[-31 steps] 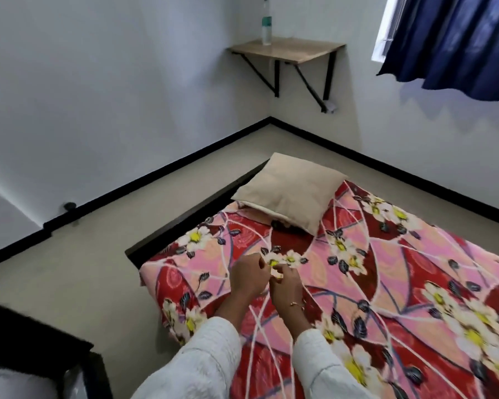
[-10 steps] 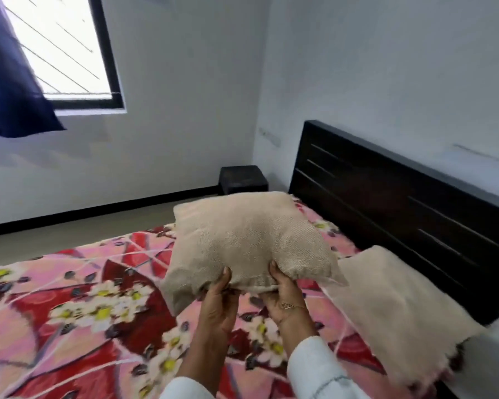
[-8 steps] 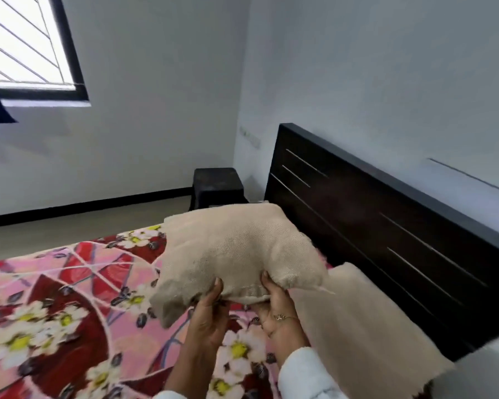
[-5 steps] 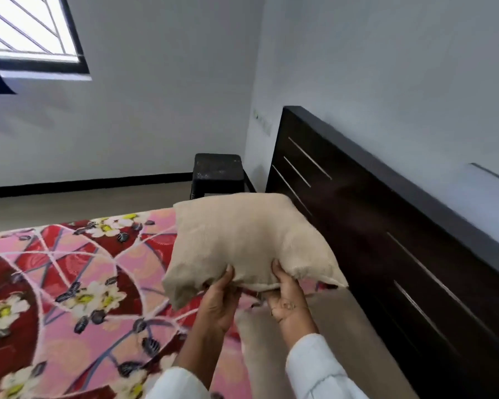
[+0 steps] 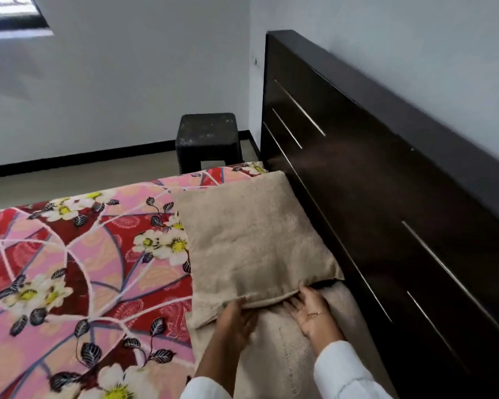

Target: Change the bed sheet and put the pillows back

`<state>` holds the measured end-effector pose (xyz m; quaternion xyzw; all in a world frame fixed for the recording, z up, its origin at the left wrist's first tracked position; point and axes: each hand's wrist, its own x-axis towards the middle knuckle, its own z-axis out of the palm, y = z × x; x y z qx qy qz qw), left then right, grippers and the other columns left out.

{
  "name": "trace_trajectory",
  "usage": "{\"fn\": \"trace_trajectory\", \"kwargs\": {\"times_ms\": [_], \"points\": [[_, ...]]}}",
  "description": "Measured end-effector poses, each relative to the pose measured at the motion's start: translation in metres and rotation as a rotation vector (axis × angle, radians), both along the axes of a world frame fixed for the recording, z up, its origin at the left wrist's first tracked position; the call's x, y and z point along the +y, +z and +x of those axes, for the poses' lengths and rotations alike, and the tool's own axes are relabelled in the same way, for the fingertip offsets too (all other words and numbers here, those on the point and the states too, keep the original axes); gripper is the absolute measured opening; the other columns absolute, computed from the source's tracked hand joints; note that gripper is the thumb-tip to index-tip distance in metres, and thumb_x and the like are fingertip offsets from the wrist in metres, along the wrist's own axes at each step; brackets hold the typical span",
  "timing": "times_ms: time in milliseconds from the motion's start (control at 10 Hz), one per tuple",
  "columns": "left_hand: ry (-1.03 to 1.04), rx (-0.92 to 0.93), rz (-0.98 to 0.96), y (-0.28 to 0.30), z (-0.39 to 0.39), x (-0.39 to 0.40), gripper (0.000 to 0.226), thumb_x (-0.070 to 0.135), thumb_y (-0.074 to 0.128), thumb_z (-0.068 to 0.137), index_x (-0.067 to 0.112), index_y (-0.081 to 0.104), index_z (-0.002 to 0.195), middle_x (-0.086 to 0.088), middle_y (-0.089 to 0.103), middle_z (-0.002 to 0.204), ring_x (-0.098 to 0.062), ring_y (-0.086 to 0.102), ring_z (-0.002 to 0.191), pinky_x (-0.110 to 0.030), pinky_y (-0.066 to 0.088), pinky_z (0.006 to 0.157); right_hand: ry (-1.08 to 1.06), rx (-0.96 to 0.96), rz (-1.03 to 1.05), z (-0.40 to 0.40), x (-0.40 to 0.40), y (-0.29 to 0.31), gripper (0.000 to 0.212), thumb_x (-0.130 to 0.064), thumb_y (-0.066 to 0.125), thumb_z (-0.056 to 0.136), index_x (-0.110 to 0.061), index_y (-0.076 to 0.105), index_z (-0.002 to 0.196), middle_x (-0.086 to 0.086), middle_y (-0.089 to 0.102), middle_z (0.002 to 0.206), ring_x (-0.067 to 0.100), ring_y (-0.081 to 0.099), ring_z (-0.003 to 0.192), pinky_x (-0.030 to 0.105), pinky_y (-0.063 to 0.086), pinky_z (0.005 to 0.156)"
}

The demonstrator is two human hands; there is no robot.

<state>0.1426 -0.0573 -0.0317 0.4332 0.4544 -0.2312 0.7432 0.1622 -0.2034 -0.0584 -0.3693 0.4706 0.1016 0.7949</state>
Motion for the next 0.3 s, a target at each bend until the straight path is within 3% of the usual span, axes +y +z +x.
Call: {"fn": "trace_trajectory", "kwargs": {"times_ms": [100,200,300], "points": [[-0.094,0.024,0.011,0.010,-0.003,0.006,0.019,0.016,0.043,0.094,-0.001,0.051,0.090,-0.018,0.057,0.072,-0.025,0.052,0.057,-0.017,0.038,0.032,0.003,0.085,-0.191,0.007,0.012,0.014,0.036,-0.013,0.050,0.093,-0.005,0.043,0.127,0.013,0.049,0.127,0.032,0.053,0.110,0.041,0.048,0.078],[-0.234,-0.021,0.032,0.042,-0.001,0.017,0.030,0.023,0.044,0.095,-0.005,0.054,0.093,-0.020,0.063,0.080,-0.029,0.060,0.065,-0.027,0.046,0.047,0.007,0.173,-0.463,0.005,0.029,0.058,0.051,-0.008,0.054,0.087,-0.005,0.034,0.134,0.022,0.031,0.137,0.036,0.050,0.107,0.042,0.048,0.086],[-0.306,-0.179,0.210,0.076,0.002,0.036,0.021,0.018,0.049,0.093,0.001,0.057,0.087,-0.013,0.062,0.078,-0.023,0.056,0.062,-0.025,0.038,0.053,0.149,0.098,-0.677,-0.011,0.055,0.109,0.063,-0.008,0.058,0.085,-0.008,0.027,0.140,0.022,0.021,0.142,0.038,0.042,0.119,0.037,0.041,0.092]]}}
